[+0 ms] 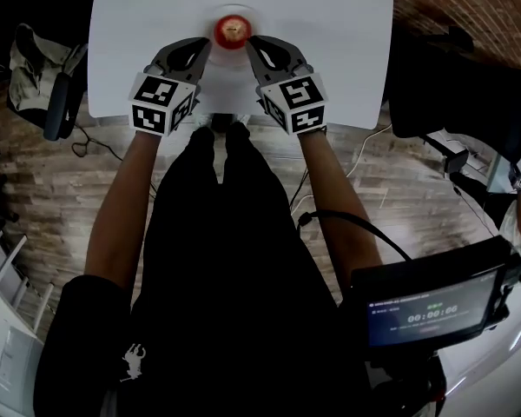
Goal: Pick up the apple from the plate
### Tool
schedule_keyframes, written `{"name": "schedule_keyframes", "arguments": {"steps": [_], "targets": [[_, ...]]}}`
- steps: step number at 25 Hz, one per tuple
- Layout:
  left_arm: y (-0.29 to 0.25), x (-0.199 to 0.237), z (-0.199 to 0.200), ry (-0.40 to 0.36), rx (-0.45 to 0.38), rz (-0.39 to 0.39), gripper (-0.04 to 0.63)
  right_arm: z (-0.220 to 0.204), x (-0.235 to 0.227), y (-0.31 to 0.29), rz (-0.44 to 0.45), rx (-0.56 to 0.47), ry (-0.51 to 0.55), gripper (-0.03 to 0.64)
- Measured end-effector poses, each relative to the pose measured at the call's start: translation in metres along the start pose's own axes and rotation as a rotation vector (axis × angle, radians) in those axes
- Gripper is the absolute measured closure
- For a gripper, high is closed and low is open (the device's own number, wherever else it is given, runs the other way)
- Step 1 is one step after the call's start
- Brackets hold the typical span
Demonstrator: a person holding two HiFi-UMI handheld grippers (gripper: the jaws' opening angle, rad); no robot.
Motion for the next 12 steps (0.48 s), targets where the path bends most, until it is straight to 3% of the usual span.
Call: {"name": "schedule_keyframes", "arguments": {"steps": [6, 12], "targets": [[-0.006, -0.001, -0.011, -0.022, 0.031, -0.028, 0.588, -0.013, -0.002, -0.010, -0.018, 0.029, 0.009, 0.591], [-0.009, 0.001, -0.015, -0.050, 0.053, -0.038, 0.588, -0.020, -0.003, -0.017, -0.005, 0.042, 0.010, 0.485]]}}
Point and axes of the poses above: the fingertips, and each gripper's own axes: y backward along the fingers, x to its left, z out of its top, the point moved 6 cm from there along y, backward along the fingers, and after that the axes turned 7 degrees about x, right-handed, at the moved point
